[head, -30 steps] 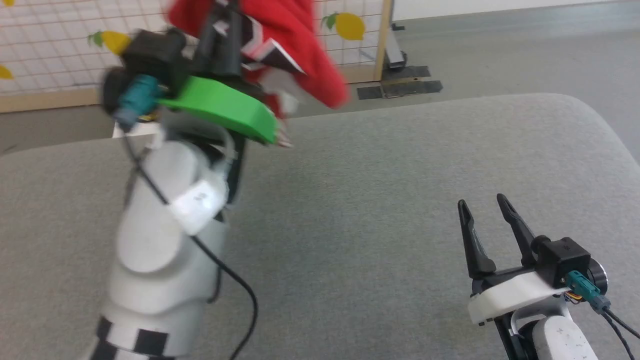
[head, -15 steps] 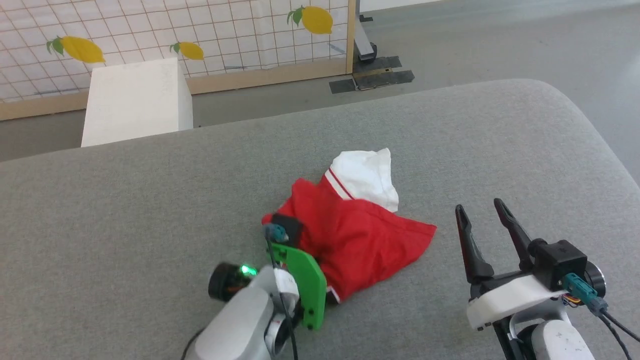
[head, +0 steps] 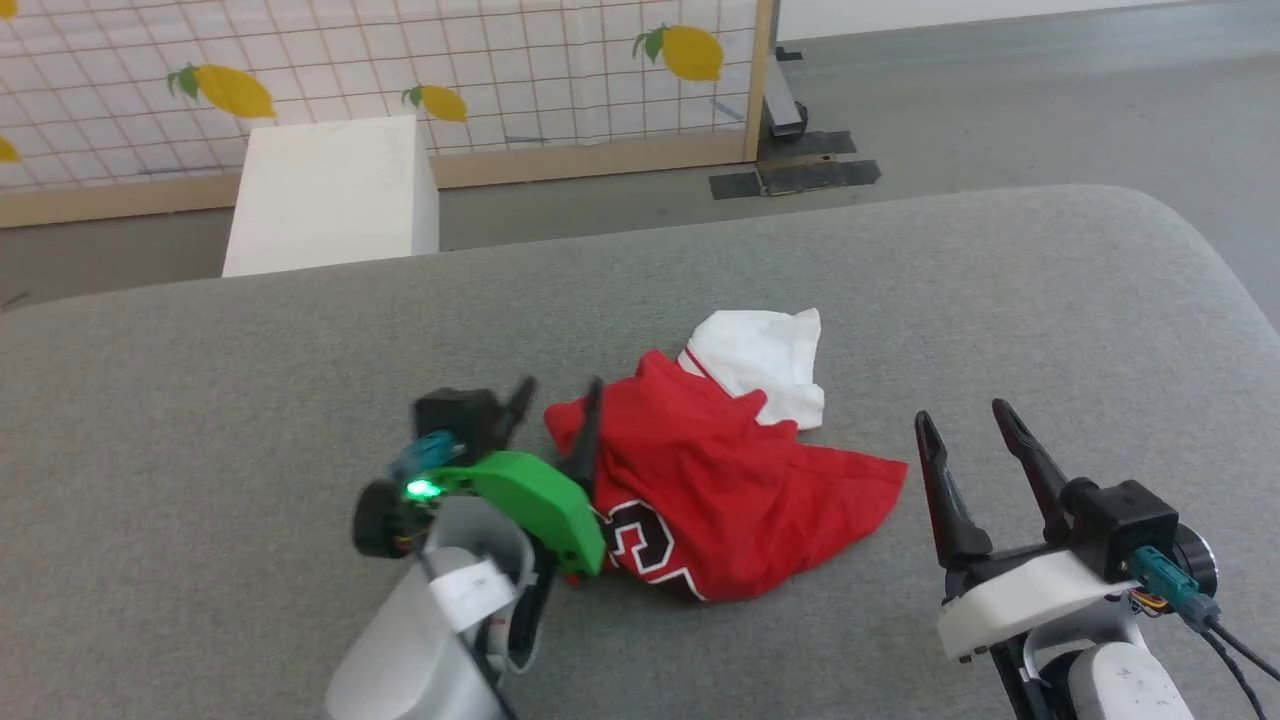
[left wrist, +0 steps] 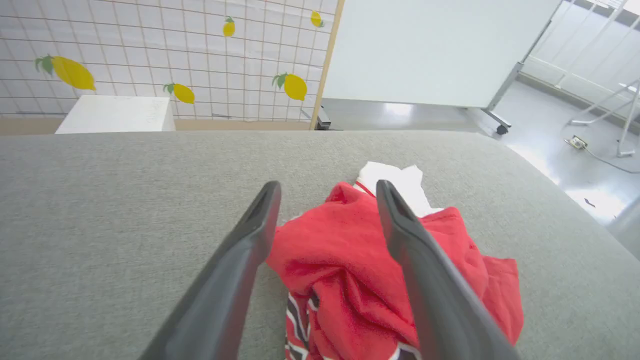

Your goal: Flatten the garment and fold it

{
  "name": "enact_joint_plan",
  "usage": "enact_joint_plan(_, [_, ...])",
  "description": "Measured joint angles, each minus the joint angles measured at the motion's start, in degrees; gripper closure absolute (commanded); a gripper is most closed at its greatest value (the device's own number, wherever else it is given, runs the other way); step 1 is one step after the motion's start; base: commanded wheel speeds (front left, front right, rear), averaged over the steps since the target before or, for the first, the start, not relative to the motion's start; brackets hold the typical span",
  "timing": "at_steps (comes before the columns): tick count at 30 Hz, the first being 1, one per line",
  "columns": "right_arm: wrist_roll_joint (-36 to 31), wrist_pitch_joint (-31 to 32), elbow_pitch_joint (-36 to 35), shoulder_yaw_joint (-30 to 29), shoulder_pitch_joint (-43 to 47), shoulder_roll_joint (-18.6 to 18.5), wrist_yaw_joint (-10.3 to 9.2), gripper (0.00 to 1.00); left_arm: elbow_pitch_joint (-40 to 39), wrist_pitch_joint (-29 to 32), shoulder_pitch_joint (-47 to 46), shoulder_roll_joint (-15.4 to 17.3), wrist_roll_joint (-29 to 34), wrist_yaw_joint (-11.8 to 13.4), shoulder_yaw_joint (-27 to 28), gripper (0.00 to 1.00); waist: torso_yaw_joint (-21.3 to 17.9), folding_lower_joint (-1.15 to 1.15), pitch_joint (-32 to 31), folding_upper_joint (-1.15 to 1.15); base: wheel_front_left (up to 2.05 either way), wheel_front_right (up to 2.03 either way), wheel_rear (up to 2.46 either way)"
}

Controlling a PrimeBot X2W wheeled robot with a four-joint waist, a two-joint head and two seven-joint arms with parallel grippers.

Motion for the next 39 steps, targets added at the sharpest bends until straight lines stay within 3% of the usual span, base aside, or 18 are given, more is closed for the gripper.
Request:
enact_joint_plan(5, [-0.31,0.77,-0.49,-0.48,0.10,0.02,0.00,0.00,-6.77,-8.92,3.27,2.69,1.16,2.41,4.57,0.00,1.68,0.00,0.33,0.00,0.00,0.00,0.00])
enact_joint_plan(12, [0.29,8.16,1.71,-2.37,-0.65,0.03,0.00,0.00,-16.78,-10.22,9.78,4.10,7.40,3.72,14.22,0.00,3.59,0.00,1.61,0.00,0.00,0.00,0.00])
enact_joint_plan(23, [-0.21,33.37,11.17,-7.51,-7.42,0.03,0.00,0.00,-19.18,-10.25,15.53,1.24,14.67,-2.07,21.68,0.00,5.93,0.00,3.69,0.00,0.00,0.00,0.00])
enact_joint_plan(33, [-0.42,43.37,16.82,-7.56,-11.90,-0.08,0.00,0.00,-18.97,-10.25,16.34,-1.46,17.06,-4.97,24.97,0.00,8.01,0.00,5.29,0.00,0.00,0.00,0.00])
enact_joint_plan(34, [0.15,43.89,17.05,-7.21,-12.27,-0.13,-0.01,0.11,-18.95,-10.25,16.36,-1.58,17.11,-5.09,25.19,0.00,8.08,0.00,5.37,0.00,0.00,0.00,0.00])
enact_joint_plan(36, [1.24,44.07,17.16,-6.66,-12.65,-0.29,-0.01,0.61,-18.86,-10.25,16.39,-1.70,17.12,-5.36,25.66,0.00,8.06,0.00,5.38,0.00,0.00,0.00,0.00])
enact_joint_plan(37, [1.70,43.70,17.17,-6.19,-12.65,-0.27,-0.01,0.79,-18.80,-10.25,16.43,-1.75,17.19,-5.57,25.94,0.00,7.97,0.00,5.33,0.00,0.00,0.00,0.00])
enact_joint_plan(38, [2.44,43.03,17.11,-5.81,-12.65,-0.24,-0.01,0.93,-18.71,-10.25,16.48,-1.79,17.24,-5.66,26.17,0.00,7.88,0.00,5.27,0.00,0.00,0.00,0.00])
enact_joint_plan(39, [4.14,41.92,17.01,-5.46,-12.64,-0.22,-0.01,1.00,-18.55,-10.26,16.54,-1.81,17.38,-5.79,26.39,0.00,7.74,0.00,5.15,0.00,0.00,0.00,0.00])
